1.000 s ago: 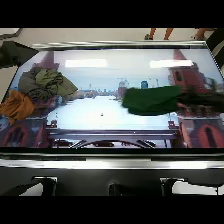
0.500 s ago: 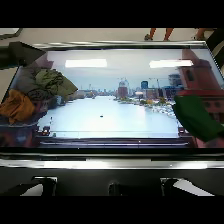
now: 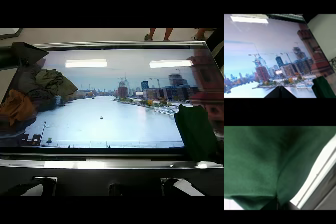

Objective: Fold the shirts.

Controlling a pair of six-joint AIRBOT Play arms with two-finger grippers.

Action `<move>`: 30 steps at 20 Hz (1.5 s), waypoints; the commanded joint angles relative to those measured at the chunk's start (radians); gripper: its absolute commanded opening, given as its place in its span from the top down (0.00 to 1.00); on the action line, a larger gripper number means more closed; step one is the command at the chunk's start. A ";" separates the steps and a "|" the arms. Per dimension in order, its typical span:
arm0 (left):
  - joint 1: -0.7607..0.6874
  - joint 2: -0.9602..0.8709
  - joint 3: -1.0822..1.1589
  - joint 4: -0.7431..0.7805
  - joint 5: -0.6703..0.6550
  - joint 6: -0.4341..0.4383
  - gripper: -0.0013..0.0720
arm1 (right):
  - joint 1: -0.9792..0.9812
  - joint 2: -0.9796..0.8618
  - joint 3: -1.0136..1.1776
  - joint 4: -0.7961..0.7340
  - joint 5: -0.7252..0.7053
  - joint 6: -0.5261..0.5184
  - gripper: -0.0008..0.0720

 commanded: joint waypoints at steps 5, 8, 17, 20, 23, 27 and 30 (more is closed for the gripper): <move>0.000 -0.006 0.001 -0.001 0.002 0.000 0.94 | -0.002 0.013 -0.008 -0.084 -0.013 -0.004 0.54; 0.002 -0.005 0.010 0.014 0.026 0.000 0.94 | -0.001 0.021 0.163 -0.120 0.089 -0.050 0.25; -0.217 -0.270 0.109 1.069 -0.126 -0.282 0.69 | 0.721 -0.007 0.769 -0.216 -0.174 -0.096 0.25; -0.225 -0.358 -0.023 0.901 -0.390 -0.269 0.05 | 0.897 -0.156 0.699 -0.130 0.171 -0.082 0.25; -0.234 -0.205 -0.322 0.807 -0.121 -0.353 0.07 | 0.898 -0.193 0.560 0.097 0.221 -0.116 0.25; -0.245 -0.103 -0.464 0.828 0.009 -0.383 0.07 | 0.898 -0.167 0.497 0.043 0.159 -0.080 0.24; -0.245 -0.105 -0.464 0.827 0.012 -0.383 0.07 | 0.898 -0.167 0.497 0.040 0.209 -0.080 0.24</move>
